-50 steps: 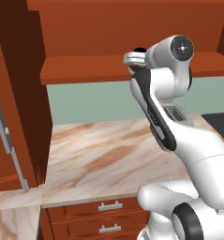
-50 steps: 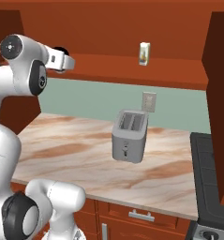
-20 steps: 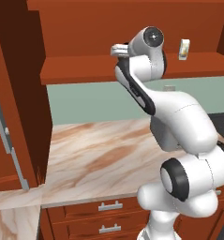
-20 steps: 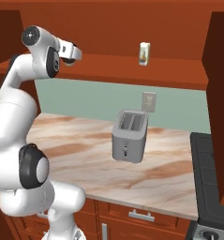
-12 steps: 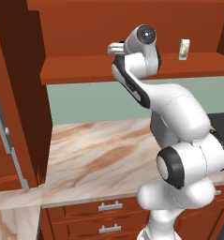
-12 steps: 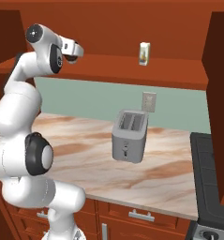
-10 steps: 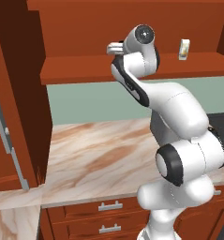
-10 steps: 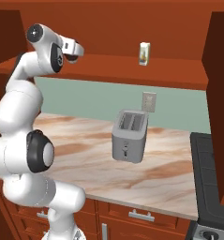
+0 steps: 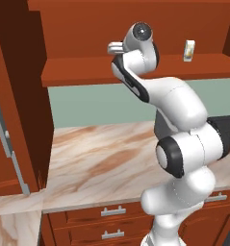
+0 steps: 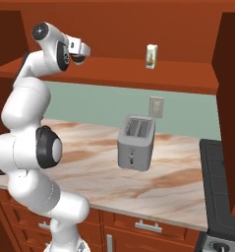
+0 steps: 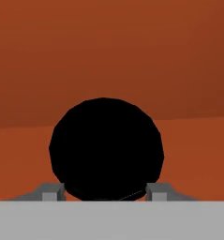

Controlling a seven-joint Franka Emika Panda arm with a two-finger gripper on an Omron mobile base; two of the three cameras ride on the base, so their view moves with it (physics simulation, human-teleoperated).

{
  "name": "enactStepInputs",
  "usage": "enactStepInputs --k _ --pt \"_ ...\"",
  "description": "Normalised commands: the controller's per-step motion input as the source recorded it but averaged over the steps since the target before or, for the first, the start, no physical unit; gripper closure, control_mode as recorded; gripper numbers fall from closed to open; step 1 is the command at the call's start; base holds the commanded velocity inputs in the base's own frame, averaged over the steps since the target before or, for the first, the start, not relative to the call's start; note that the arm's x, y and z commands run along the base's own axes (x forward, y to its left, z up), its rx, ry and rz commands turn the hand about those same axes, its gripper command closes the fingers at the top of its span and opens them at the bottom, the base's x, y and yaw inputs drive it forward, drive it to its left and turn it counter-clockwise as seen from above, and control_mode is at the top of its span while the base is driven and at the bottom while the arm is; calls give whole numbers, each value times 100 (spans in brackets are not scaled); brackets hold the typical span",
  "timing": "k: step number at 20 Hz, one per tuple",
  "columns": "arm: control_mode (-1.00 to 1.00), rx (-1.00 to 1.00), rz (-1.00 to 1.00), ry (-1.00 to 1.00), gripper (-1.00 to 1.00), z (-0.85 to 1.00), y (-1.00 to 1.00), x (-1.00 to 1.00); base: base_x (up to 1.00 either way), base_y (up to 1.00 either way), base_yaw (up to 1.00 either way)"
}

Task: Sort all alcoholic drinks to one cabinet, and non-alcoholic drinks to the other.

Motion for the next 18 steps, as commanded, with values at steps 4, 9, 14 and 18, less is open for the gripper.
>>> enactStepInputs --k 4,9,14,18 --pt "-100 -2 -2 7 100 0 0 28 0 0 0" --pt "-100 -4 -2 8 100 0 2 23 0 0 0" --pt "-100 -4 -1 6 100 -2 3 22 0 0 0" --pt "-100 -4 0 3 100 -7 2 21 0 0 0"
